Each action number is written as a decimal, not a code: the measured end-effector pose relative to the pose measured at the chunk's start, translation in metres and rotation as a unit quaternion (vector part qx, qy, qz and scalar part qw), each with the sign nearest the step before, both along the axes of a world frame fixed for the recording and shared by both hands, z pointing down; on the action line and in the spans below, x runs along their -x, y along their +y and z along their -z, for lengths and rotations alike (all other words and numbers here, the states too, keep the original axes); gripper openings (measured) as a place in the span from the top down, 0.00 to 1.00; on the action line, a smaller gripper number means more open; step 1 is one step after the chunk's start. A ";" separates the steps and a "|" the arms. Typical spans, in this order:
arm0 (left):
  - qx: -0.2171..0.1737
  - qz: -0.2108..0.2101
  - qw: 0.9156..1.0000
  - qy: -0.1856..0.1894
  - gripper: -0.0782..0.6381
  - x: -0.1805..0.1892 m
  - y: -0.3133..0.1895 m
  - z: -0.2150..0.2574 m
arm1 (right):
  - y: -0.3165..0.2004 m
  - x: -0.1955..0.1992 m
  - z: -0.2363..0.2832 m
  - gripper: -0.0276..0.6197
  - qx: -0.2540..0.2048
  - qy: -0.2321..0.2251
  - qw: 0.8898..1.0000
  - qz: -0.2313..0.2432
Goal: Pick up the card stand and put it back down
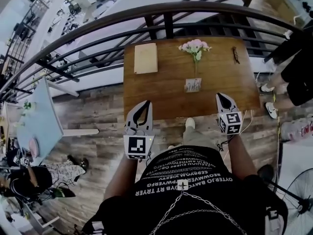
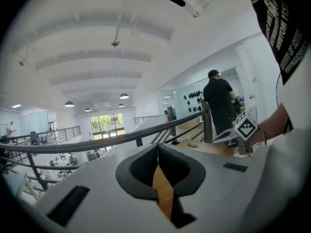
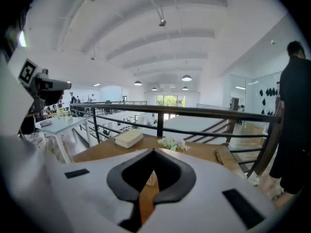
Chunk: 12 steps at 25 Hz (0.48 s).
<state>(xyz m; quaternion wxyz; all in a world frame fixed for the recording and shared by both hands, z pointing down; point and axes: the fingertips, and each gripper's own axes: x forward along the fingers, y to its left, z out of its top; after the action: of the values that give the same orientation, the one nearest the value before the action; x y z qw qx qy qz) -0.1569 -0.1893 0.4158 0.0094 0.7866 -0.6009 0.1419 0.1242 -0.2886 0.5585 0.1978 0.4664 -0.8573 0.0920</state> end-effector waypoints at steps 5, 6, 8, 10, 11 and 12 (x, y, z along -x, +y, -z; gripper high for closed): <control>-0.017 -0.019 1.000 0.005 0.85 0.001 0.035 0.017 | 0.037 -0.008 0.077 0.94 -0.059 -0.013 0.998 0.005; -0.020 -0.019 1.000 0.006 0.85 0.001 0.042 0.019 | 0.045 -0.009 0.089 0.94 -0.069 -0.010 0.998 0.008; -0.027 -0.020 0.999 0.010 0.85 0.001 0.052 0.024 | 0.059 -0.011 0.108 0.94 -0.087 0.001 0.996 0.010; -0.034 -0.024 0.999 0.012 0.85 0.001 0.058 0.028 | 0.071 -0.013 0.121 0.94 -0.099 0.014 0.995 0.007; -0.037 -0.026 0.999 0.014 0.85 0.000 0.061 0.029 | 0.076 -0.015 0.124 0.94 -0.102 0.021 0.995 0.004; -0.039 -0.028 0.999 0.018 0.85 -0.001 0.062 0.029 | 0.080 -0.016 0.127 0.94 -0.103 0.027 0.994 0.002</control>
<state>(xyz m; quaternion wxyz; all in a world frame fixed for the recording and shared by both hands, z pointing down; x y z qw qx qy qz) -0.1561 -0.1270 0.3866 -0.0145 0.8055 -0.5831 0.1047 0.1400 -0.2088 0.4316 0.1716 0.4850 -0.8574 -0.0095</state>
